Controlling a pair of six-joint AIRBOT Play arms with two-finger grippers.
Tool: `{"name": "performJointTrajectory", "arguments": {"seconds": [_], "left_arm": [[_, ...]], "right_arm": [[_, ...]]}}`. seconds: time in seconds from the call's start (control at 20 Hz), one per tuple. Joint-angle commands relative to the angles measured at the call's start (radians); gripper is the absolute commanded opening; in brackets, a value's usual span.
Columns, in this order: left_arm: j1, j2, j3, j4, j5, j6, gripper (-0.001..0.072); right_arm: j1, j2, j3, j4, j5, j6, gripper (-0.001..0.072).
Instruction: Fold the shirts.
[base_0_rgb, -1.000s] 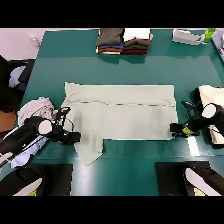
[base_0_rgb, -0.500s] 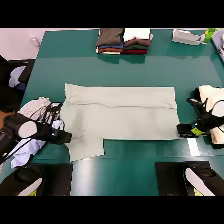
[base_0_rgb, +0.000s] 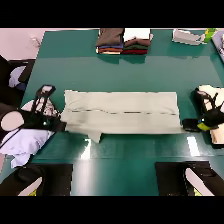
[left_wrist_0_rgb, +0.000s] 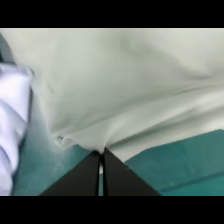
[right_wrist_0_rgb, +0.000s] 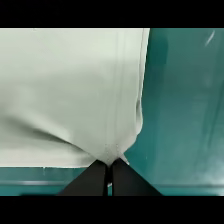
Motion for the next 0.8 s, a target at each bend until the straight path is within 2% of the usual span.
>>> {"name": "performJointTrajectory", "arguments": {"seconds": [0.0,0.2,0.45,0.6,0.65,0.7,0.75], "left_arm": [[0.077,-0.157,0.112,0.041,0.157,0.080,0.0025],[0.107,-0.396,0.257,0.033,0.323,0.175,0.0026],[0.107,-0.624,0.366,0.035,0.463,0.175,0.0026],[0.107,-0.689,0.393,0.034,0.471,0.174,0.0027],[0.107,-0.690,0.393,0.032,0.457,0.172,0.0091],[0.107,-0.689,0.396,0.033,0.444,0.151,0.0376],[0.107,-0.689,0.406,0.034,0.420,0.128,0.0493]], "right_arm": [[0.000,-0.161,0.154,0.001,-0.078,0.005,0.0018],[0.000,-0.378,0.357,0.002,-0.117,0.005,0.0017],[0.000,-0.609,0.545,0.012,-0.128,0.005,0.0020],[0.000,-0.699,0.625,0.083,-0.129,0.005,0.0021],[0.000,-0.716,0.641,0.108,-0.131,0.004,0.0021],[0.000,-0.729,0.655,0.136,-0.143,-0.002,0.0039],[-0.001,-0.734,0.669,0.154,-0.153,-0.013,0.0197]]}}
